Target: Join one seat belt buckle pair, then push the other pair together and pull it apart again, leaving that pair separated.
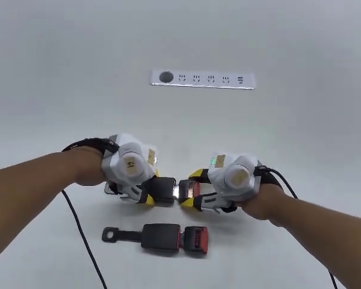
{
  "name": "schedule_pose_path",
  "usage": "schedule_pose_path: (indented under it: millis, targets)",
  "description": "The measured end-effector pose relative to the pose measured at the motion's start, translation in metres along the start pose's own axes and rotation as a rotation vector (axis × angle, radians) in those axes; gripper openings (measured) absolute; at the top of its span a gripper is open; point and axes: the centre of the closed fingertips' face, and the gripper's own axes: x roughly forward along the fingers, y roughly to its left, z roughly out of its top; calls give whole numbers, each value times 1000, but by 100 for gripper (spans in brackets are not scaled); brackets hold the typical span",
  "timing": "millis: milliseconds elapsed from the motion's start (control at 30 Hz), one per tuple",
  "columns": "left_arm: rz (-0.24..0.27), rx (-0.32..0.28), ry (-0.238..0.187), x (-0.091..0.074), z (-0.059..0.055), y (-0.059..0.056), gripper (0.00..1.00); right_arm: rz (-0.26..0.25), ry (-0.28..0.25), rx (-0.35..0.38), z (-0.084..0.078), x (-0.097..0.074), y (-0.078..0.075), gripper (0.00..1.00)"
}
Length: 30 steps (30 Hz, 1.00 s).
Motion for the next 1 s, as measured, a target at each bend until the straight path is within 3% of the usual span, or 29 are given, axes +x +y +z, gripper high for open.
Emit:
schedule_pose_path:
  millis: [433,767,1000]
  targets:
    - [2,-6,-4,-2,1,-3,33,-8,2,-9,-1,2,1,34]
    - [29,-57,-60,-2,2,-3,34,-14,2,-15,-1,2,2,34]
    - [31,-51,-60,-1,2,-3,34,-9,-1,-17,-1,2,3,34]
